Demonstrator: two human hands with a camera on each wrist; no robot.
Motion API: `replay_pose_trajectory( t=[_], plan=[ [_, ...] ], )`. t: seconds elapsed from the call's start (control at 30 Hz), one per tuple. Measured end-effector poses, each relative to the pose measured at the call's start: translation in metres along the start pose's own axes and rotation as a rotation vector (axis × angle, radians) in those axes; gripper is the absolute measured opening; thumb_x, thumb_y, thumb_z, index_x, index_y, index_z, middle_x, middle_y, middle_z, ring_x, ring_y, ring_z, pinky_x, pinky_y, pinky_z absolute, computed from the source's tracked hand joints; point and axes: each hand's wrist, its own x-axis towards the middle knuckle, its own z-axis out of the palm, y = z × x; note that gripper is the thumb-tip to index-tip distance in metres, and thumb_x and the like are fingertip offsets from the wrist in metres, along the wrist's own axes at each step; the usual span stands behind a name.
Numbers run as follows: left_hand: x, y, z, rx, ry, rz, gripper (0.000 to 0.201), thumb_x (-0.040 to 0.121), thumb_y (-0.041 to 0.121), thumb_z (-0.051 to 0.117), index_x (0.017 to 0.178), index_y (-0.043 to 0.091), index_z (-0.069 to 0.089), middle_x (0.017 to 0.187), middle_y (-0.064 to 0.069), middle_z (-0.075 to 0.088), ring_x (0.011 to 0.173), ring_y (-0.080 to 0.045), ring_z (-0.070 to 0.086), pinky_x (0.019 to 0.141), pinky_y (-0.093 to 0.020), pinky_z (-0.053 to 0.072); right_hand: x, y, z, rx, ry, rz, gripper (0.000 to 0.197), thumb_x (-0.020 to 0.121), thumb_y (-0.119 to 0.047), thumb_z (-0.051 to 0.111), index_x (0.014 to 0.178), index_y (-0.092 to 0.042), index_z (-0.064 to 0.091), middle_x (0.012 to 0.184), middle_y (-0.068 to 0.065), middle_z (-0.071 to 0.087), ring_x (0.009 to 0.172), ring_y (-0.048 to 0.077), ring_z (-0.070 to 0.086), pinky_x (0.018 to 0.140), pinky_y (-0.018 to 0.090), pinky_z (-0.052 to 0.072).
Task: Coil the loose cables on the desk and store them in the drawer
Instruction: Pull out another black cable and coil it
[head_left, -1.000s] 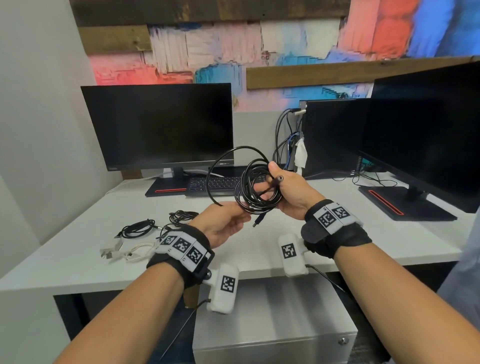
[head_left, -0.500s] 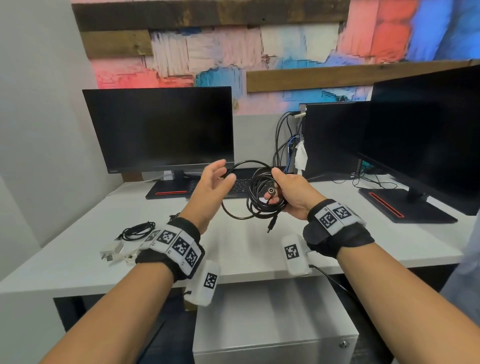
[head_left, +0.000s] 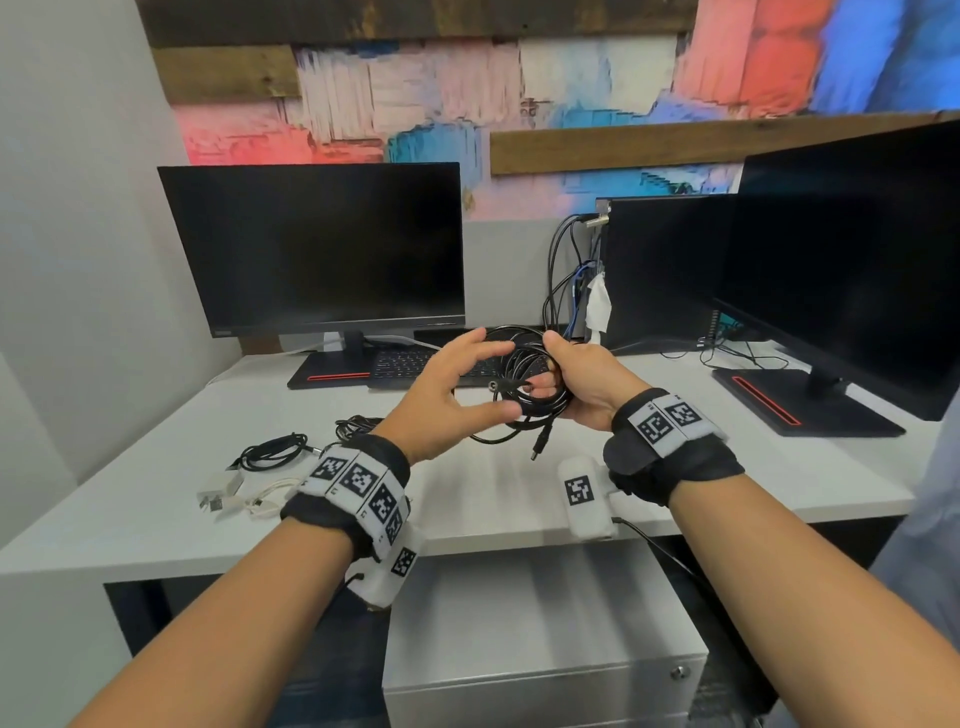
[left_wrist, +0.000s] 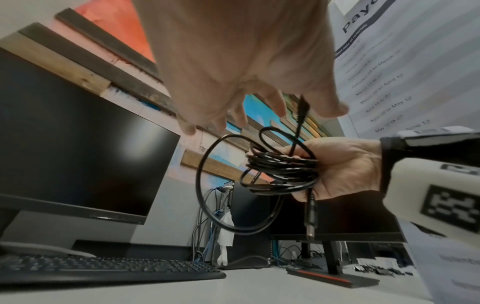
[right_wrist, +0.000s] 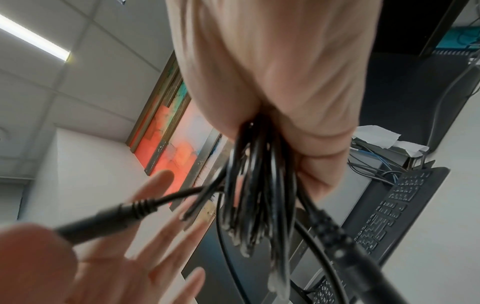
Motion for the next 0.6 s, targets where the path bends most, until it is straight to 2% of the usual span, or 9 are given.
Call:
replay_pose_trajectory(
  t=[0.07,0.1,0.17,0.23,0.27,0.37,0.43,0.53,0.6],
  plan=[
    [0.001,-0.002,0.002,0.09,0.06,0.07,0.051,0.065,0.053,0.074,0.113,0.052,0.057,0.132,0.022,0.046,0.128,0.001,0.034,0.109,-0.034,0.024,-0.001,0.001,0.001,-0.007,0.008,-0.007,0.049,0.1,-0.037,0.043,0.126,0.005,0.048,0.055,0.009,0.062,0.042,0.017,0.057,0.061,0.034,0.052],
    [0.001,-0.004,0.003,0.121,0.103,0.125,0.044,0.065,0.055,0.072,0.107,0.048,0.063,0.118,0.023,0.054,0.117,0.004,0.041,0.105,-0.033,0.031,-0.001,0.001,0.002,-0.009,0.006,-0.009,0.049,0.1,-0.036,0.042,0.126,0.005,0.048,0.055,0.009,0.062,0.042,0.017,0.057,0.061,0.035,0.053],
    [0.003,-0.001,0.006,0.065,0.144,0.147,0.028,0.072,0.04,0.075,0.099,0.034,0.07,0.095,0.019,0.063,0.092,0.006,0.053,0.089,-0.024,0.043,-0.003,0.0,0.003,-0.038,-0.006,-0.017,0.044,0.1,-0.035,0.042,0.122,0.003,0.048,0.061,0.012,0.063,0.044,0.018,0.058,0.064,0.036,0.053],
    [0.003,0.005,0.006,-0.073,0.137,0.055,0.02,0.078,0.019,0.074,0.096,0.023,0.071,0.081,0.012,0.066,0.075,0.004,0.06,0.076,-0.016,0.048,-0.004,-0.001,0.003,-0.126,-0.014,-0.051,0.04,0.1,-0.035,0.041,0.118,0.0,0.049,0.062,0.011,0.064,0.042,0.016,0.055,0.058,0.031,0.049],
    [0.004,0.009,0.006,-0.143,0.137,0.013,0.019,0.078,0.013,0.073,0.096,0.019,0.071,0.078,0.008,0.068,0.072,0.001,0.063,0.075,-0.015,0.051,-0.005,-0.001,0.004,-0.192,-0.018,-0.081,0.039,0.1,-0.035,0.04,0.116,0.0,0.05,0.06,0.009,0.064,0.042,0.014,0.052,0.056,0.028,0.046],
    [0.007,0.017,0.007,-0.333,0.153,-0.029,0.015,0.083,0.002,0.067,0.096,0.009,0.069,0.081,-0.006,0.069,0.075,-0.012,0.067,0.076,-0.019,0.054,-0.005,0.002,0.005,-0.371,-0.028,-0.183,0.042,0.1,-0.036,0.039,0.113,0.001,0.055,0.064,0.005,0.066,0.048,0.012,0.045,0.056,0.024,0.039],
    [0.008,0.022,0.007,-0.472,0.194,-0.028,0.013,0.086,0.0,0.062,0.096,0.007,0.067,0.082,-0.009,0.07,0.073,-0.011,0.068,0.073,-0.02,0.055,-0.004,0.004,0.005,-0.462,-0.015,-0.237,0.043,0.098,-0.038,0.041,0.107,0.0,0.058,0.061,0.004,0.064,0.052,0.012,0.043,0.059,0.025,0.036],
    [0.01,0.021,0.003,-0.612,0.301,-0.052,0.012,0.09,0.003,0.057,0.097,0.01,0.064,0.084,-0.009,0.07,0.073,-0.009,0.069,0.069,-0.018,0.055,-0.003,0.005,0.003,-0.504,-0.027,-0.262,0.037,0.098,-0.039,0.042,0.092,-0.005,0.058,0.052,0.001,0.054,0.057,0.016,0.048,0.068,0.031,0.041],
    [0.011,0.017,0.0,-0.676,0.367,-0.065,0.011,0.091,0.005,0.056,0.098,0.01,0.063,0.083,-0.009,0.069,0.073,-0.009,0.068,0.067,-0.017,0.053,-0.005,0.004,0.002,-0.427,-0.126,-0.225,0.036,0.099,-0.038,0.042,0.094,-0.005,0.057,0.048,0.0,0.049,0.057,0.02,0.053,0.07,0.035,0.045]
  ],
)
